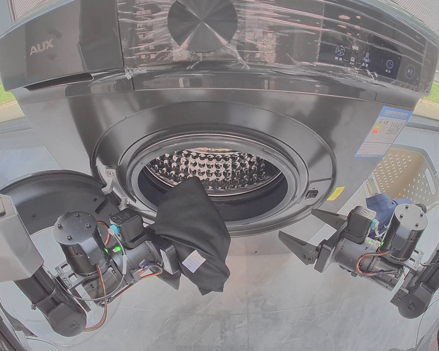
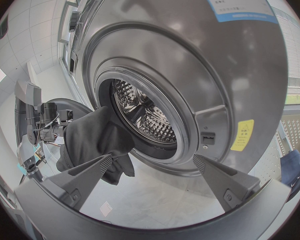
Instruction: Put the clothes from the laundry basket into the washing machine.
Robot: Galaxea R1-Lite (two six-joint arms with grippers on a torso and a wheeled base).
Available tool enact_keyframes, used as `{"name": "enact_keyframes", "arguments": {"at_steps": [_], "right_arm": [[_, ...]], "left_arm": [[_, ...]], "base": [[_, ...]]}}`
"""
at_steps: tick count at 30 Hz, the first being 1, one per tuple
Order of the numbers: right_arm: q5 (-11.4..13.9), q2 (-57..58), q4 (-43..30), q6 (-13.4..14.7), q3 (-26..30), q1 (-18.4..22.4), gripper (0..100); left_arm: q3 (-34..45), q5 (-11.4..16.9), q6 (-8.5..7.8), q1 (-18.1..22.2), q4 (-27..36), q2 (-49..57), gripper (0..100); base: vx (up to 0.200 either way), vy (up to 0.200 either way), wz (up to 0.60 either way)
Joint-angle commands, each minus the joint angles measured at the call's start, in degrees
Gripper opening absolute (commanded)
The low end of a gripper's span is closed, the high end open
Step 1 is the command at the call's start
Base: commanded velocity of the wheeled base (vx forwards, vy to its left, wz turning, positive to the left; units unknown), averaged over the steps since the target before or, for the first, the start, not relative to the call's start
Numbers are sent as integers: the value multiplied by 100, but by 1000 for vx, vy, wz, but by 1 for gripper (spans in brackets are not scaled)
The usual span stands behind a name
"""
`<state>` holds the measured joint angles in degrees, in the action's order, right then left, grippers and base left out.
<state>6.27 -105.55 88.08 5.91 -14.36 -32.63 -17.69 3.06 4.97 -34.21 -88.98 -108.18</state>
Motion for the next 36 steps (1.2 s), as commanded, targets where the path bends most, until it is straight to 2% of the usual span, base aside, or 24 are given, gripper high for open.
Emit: {"name": "enact_keyframes", "arguments": {"at_steps": [1,9,12,17,22,23,28,32,36], "right_arm": [[-3,-10,-1,-2,21,-41,100],[-11,17,-1,-11,30,-182,100],[-82,52,-1,-2,30,-384,100],[-143,-1,-1,15,39,-551,100],[-143,-10,-1,24,47,-604,100],[-143,-10,-1,24,39,-604,100],[-143,-10,-1,24,39,-604,100],[-143,-19,-1,24,39,-613,100],[-143,-19,-1,24,39,-639,100]], "left_arm": [[-24,-7,-5,-16,-5,-81,0],[-68,-16,-32,-25,-5,-81,0],[-323,-69,-304,-148,3,-309,0],[-1008,-34,-322,-148,3,-986,0],[-1931,107,-260,-130,3,-1627,0],[-2415,98,-225,-113,3,-1882,0],[-3056,46,118,-113,47,-2207,0],[-3408,28,135,-95,170,-2374,0],[-3953,37,153,-16,645,-2506,0]], "base": [[0,0,0],[0,0,0],[0,0,0],[0,0,0],[0,0,0],[0,0,0],[0,0,0],[0,0,0],[0,0,0]]}}
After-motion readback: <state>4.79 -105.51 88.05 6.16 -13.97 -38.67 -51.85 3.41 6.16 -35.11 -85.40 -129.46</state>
